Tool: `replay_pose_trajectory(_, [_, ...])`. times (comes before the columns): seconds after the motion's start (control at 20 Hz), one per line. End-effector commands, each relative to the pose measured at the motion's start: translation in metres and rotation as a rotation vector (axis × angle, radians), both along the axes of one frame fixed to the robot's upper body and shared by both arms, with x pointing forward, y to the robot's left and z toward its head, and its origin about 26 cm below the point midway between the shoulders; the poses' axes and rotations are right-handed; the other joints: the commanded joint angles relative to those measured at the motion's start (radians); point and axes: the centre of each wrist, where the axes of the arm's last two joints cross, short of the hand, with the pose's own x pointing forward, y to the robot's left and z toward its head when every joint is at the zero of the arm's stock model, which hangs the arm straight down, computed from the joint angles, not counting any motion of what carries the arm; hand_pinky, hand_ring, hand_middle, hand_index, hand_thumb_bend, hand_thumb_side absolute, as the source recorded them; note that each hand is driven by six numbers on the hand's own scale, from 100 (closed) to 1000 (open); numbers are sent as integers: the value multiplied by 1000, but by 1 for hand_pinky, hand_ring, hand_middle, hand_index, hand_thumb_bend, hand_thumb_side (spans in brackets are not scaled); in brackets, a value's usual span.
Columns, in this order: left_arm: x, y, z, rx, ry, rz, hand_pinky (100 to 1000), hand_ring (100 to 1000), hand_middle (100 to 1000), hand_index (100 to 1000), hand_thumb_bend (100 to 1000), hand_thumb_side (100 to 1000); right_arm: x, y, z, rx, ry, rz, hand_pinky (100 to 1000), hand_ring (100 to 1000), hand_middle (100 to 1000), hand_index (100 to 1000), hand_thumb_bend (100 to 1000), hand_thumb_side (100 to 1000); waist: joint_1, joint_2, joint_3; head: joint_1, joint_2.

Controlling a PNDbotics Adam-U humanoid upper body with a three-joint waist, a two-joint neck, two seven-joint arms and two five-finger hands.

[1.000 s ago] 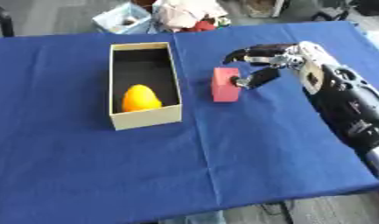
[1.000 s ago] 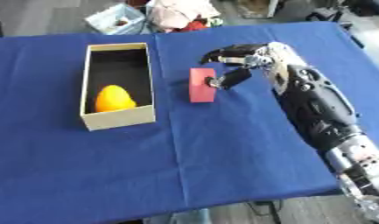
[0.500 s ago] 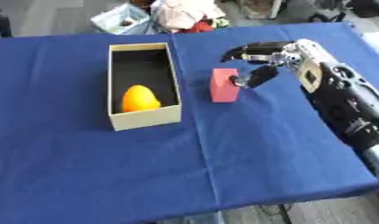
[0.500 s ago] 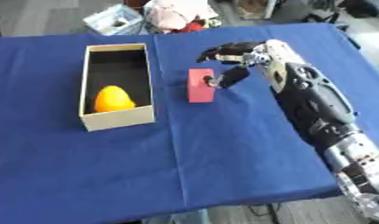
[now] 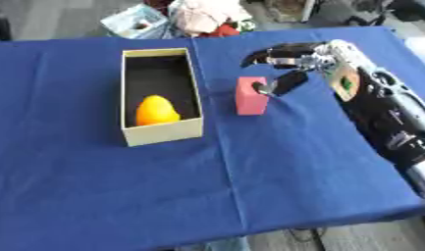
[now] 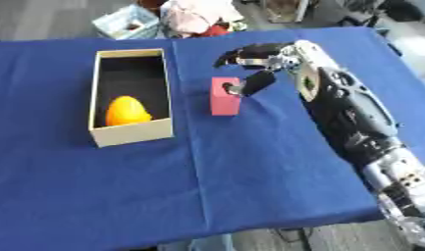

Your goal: Pick up objects on the table and place them in the box.

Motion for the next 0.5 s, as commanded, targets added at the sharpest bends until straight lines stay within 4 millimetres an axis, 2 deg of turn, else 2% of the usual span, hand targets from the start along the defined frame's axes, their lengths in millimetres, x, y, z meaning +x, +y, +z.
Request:
replay_pose_trajectory(0.05, [-1, 3, 7, 6, -22, 6, 675, 603, 630, 825, 100, 921, -1, -5, 16, -28, -16, 13, 914, 996, 984, 1000, 100, 804, 3, -18, -1, -1, 6])
replay_pose_trajectory(0.5, [-1, 2, 7, 4, -22, 2, 676, 603, 631, 826, 100, 920, 0, -6, -4, -51, 33, -21, 912, 992, 981, 1000, 100, 823, 9, -15, -3, -2, 6])
